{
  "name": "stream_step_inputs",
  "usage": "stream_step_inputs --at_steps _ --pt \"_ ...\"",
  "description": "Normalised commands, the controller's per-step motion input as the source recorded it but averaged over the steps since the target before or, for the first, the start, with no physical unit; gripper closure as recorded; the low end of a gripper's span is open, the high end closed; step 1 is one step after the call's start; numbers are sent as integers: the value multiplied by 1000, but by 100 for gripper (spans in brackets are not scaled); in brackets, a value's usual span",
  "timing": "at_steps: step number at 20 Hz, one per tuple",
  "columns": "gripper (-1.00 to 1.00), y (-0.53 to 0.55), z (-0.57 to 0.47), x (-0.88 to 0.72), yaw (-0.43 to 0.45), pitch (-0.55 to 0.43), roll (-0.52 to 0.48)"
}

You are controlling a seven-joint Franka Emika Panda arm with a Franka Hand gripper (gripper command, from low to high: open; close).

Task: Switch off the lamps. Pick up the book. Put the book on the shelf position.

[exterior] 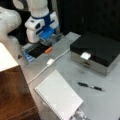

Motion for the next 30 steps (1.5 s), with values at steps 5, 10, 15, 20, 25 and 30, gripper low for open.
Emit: stream_step_inputs --at_steps 5,10,15,20,25,30 --pt "100 116 -198 -279 -108 -212 70" --pt "100 84 -254 -358 -74 -217 45" --pt "100 102 -270 -407 -59 -261 36" --pt "100 133 -242 -388 -74 -311 36" --pt "100 155 -274 -375 -107 -330 47" --pt "100 238 -376 -296 -135 -348 53"
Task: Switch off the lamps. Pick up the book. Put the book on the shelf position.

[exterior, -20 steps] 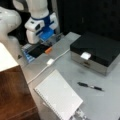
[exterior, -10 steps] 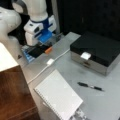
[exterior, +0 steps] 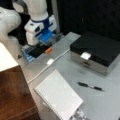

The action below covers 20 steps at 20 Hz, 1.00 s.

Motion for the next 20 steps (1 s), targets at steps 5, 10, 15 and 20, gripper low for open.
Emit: stream_step_inputs --at_steps 5,10,15,20 --pt "100 178 -446 -251 -126 -328 71" --pt "100 98 -408 -278 -140 -320 149" --pt "100 85 -421 -334 -130 -328 162" --pt "100 28 -499 -423 -93 -352 175"
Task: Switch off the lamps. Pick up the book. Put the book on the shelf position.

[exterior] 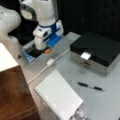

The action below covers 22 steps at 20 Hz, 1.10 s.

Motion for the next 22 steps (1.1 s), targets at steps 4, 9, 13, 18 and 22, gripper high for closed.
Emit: stream_step_inputs --at_steps 4,9,13,18,22 --pt "100 -10 -532 -497 -79 -388 187" --pt "100 -30 -521 -591 -75 -420 176" --pt "100 -65 -490 -697 -64 -420 140" --pt "100 -87 -465 -713 -45 -463 135" --pt "100 -125 -549 -742 -24 -507 134"
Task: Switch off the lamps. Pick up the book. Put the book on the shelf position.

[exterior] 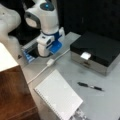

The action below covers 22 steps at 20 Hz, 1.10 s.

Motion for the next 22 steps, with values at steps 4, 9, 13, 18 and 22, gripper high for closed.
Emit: stream_step_inputs --at_steps 4,9,13,18,22 --pt "100 -154 -597 -764 -18 -557 142" --pt "100 -217 -548 -796 3 -582 100" --pt "100 -260 -527 -853 4 -589 86" --pt "100 -266 -529 -890 18 -609 79" --pt "100 -254 -596 -921 -4 -618 69"
